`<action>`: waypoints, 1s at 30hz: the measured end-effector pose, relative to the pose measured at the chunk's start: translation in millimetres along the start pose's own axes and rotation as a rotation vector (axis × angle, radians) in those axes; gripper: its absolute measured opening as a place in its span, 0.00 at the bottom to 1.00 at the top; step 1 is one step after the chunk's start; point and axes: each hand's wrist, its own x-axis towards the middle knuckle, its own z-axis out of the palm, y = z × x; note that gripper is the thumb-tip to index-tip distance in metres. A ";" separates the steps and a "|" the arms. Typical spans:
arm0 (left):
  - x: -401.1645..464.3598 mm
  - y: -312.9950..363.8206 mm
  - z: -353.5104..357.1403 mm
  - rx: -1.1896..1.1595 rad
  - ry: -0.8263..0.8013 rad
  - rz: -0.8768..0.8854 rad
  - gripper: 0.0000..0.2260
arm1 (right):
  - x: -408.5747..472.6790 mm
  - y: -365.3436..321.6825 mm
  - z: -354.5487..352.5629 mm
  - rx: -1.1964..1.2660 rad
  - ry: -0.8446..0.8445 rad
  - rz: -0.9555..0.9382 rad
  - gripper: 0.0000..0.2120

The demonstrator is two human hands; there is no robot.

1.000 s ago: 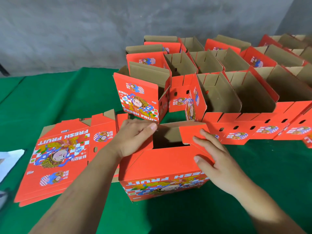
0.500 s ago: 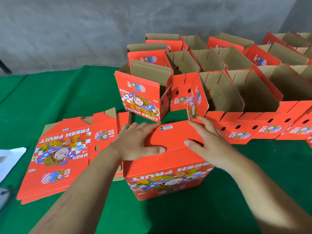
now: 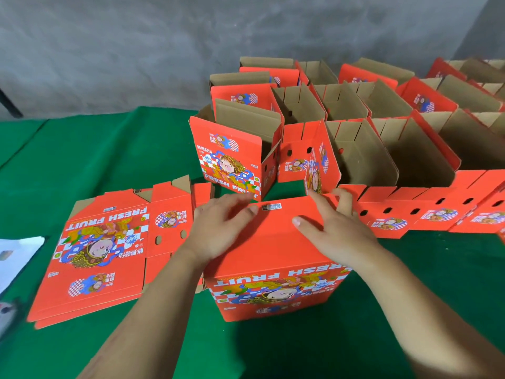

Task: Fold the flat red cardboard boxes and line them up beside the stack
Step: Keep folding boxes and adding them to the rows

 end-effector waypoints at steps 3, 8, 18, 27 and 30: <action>-10.6 -4.6 3.7 -0.198 0.237 -0.184 0.26 | -2.3 6.1 -4.3 0.297 -0.044 0.066 0.40; -36.9 -1.2 5.9 -0.823 0.127 -0.572 0.11 | -8.5 13.5 -18.0 0.810 -0.131 0.353 0.13; -55.2 3.3 -17.9 -0.866 0.411 -0.016 0.13 | -18.4 23.5 -30.0 1.557 -0.491 0.342 0.33; -34.2 -46.8 -1.6 -0.765 0.142 -0.101 0.30 | -29.2 10.0 6.9 1.446 -0.170 0.257 0.24; -29.9 -61.7 22.9 -0.688 0.157 -0.256 0.14 | -36.0 9.8 34.6 1.075 0.119 -0.078 0.43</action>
